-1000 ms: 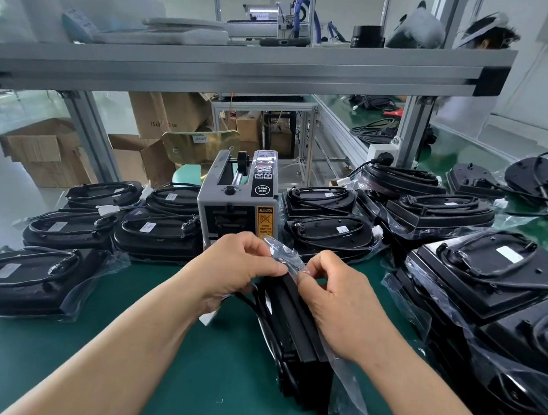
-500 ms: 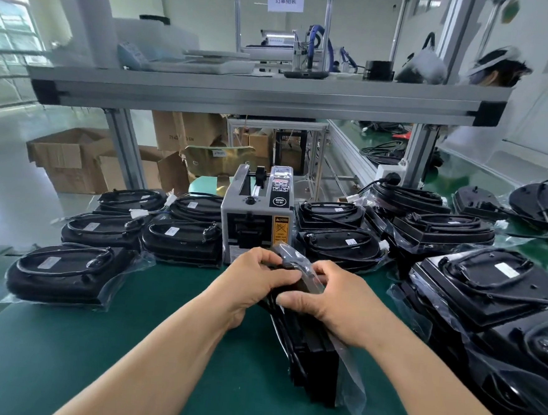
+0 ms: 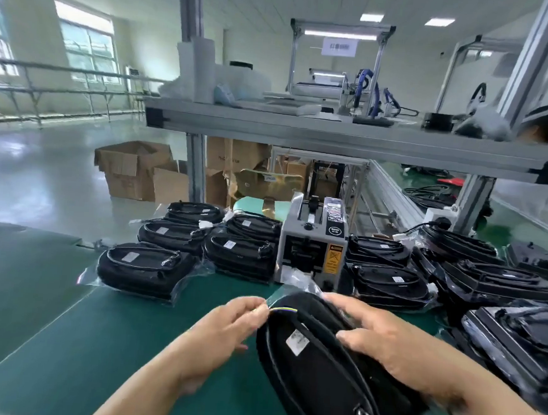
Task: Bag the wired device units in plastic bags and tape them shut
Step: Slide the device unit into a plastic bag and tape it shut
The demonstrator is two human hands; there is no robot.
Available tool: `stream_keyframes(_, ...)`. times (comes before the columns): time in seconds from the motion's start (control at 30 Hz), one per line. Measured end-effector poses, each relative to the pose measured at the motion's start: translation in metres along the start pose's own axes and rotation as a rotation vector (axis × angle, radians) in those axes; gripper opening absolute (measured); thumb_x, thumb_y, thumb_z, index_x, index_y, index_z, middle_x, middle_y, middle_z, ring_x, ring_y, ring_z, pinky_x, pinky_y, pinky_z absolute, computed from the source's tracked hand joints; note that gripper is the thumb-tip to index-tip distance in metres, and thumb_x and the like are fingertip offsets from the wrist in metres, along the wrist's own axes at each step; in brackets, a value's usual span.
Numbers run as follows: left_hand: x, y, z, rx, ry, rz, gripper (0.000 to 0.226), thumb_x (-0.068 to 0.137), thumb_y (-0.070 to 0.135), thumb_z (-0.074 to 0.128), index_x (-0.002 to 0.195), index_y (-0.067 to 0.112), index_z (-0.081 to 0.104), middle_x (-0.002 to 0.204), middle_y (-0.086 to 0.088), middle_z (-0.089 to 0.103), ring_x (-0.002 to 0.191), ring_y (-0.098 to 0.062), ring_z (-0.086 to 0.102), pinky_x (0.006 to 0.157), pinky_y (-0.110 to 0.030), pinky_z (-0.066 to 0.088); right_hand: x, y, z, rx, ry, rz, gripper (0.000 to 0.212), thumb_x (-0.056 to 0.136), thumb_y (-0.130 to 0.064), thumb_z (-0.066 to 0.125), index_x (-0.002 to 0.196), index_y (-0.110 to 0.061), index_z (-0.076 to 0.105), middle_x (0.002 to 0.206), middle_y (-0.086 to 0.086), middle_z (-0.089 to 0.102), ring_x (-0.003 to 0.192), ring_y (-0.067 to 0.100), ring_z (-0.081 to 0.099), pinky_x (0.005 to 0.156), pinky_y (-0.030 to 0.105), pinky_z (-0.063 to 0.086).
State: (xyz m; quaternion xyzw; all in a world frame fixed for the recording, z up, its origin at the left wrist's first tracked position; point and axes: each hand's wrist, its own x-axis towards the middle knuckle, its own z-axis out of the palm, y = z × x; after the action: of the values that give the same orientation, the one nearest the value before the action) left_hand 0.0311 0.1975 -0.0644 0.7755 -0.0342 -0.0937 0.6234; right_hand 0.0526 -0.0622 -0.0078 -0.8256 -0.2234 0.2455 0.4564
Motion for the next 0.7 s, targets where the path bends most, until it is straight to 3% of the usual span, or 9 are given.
stream_keyframes(0.1,-0.022,-0.006,-0.018,-0.256,-0.111,0.050,0.055,0.088,0.054,0.060,0.125,0.015,0.067,0.127,-0.021,0.064,0.112,-0.029,0.063,0.095,-0.045,0.051,0.014,-0.017,0.012,0.164,-0.129,-0.048,0.048,0.093,-0.032,0.052,0.137,-0.051,0.046,0.128,-0.013,0.067,0.117,0.019,0.066,0.102,0.038,0.051)
stream_keyframes(0.23,-0.030,-0.007,-0.042,-0.334,0.140,0.102,0.056,0.079,0.055,0.072,0.112,0.010,0.073,0.111,-0.024,0.071,0.091,-0.025,0.066,0.078,-0.038,0.056,0.050,-0.023,0.025,0.386,-0.218,-0.098,0.046,0.098,-0.033,0.056,0.143,-0.032,0.048,0.137,0.005,0.063,0.125,0.026,0.061,0.104,0.040,0.050)
stream_keyframes(0.37,-0.021,-0.003,-0.081,-0.497,0.388,0.074,0.052,0.074,0.049,0.068,0.105,0.008,0.076,0.104,-0.018,0.075,0.084,-0.026,0.067,0.073,-0.038,0.053,0.082,-0.026,0.024,0.854,0.009,-0.089,0.071,0.087,-0.064,0.040,0.140,-0.017,0.046,0.133,0.015,0.064,0.120,0.030,0.064,0.099,0.049,0.052)
stream_keyframes(0.43,-0.006,-0.001,-0.108,-0.587,0.509,0.045,0.048,0.081,0.046,0.065,0.107,0.006,0.073,0.101,-0.012,0.075,0.080,-0.025,0.065,0.077,-0.041,0.053,0.093,-0.024,0.036,0.847,0.114,-0.067,0.078,0.080,-0.069,0.037,0.140,-0.020,0.048,0.133,0.012,0.064,0.117,0.028,0.066,0.095,0.049,0.054)
stream_keyframes(0.5,0.016,0.004,-0.136,-0.650,0.607,0.008,0.036,0.089,0.044,0.065,0.105,0.013,0.069,0.098,-0.009,0.072,0.078,-0.022,0.065,0.081,-0.043,0.056,0.105,-0.026,0.061,0.776,0.136,-0.119,0.076,0.078,-0.076,0.044,0.142,-0.035,0.044,0.138,0.002,0.061,0.116,0.021,0.067,0.087,0.043,0.058)
stream_keyframes(0.53,0.028,0.007,-0.149,-0.665,0.646,-0.007,0.032,0.090,0.045,0.065,0.104,0.016,0.066,0.095,-0.007,0.072,0.075,-0.021,0.066,0.078,-0.042,0.060,0.111,-0.031,0.074,0.727,0.162,-0.148,0.076,0.076,-0.080,0.052,0.142,-0.045,0.040,0.141,-0.007,0.056,0.116,0.014,0.066,0.086,0.040,0.059)
stream_keyframes(0.6,0.057,0.015,-0.169,-0.660,0.699,-0.029,0.031,0.091,0.047,0.065,0.099,0.016,0.063,0.081,-0.003,0.074,0.065,-0.017,0.070,0.057,-0.033,0.062,0.131,-0.047,0.092,0.606,0.241,-0.198,0.080,0.068,-0.083,0.063,0.138,-0.064,0.028,0.134,-0.032,0.050,0.110,-0.004,0.064,0.094,0.036,0.056)
stream_keyframes(0.67,0.088,0.023,-0.182,-0.624,0.701,-0.053,0.032,0.091,0.049,0.064,0.097,0.017,0.064,0.079,-0.002,0.074,0.062,-0.014,0.070,0.046,-0.025,0.056,0.160,-0.059,0.097,0.511,0.300,-0.215,0.091,0.070,-0.075,0.065,0.144,-0.064,0.014,0.119,-0.049,0.052,0.103,-0.013,0.063,0.107,0.038,0.049)
stream_keyframes(0.7,0.105,0.025,-0.186,-0.607,0.686,-0.059,0.033,0.091,0.049,0.064,0.098,0.017,0.065,0.083,-0.004,0.075,0.065,-0.015,0.070,0.047,-0.024,0.056,0.177,-0.062,0.096,0.488,0.350,-0.213,0.093,0.077,-0.066,0.066,0.151,-0.055,0.010,0.126,-0.046,0.051,0.108,-0.008,0.064,0.111,0.039,0.045)
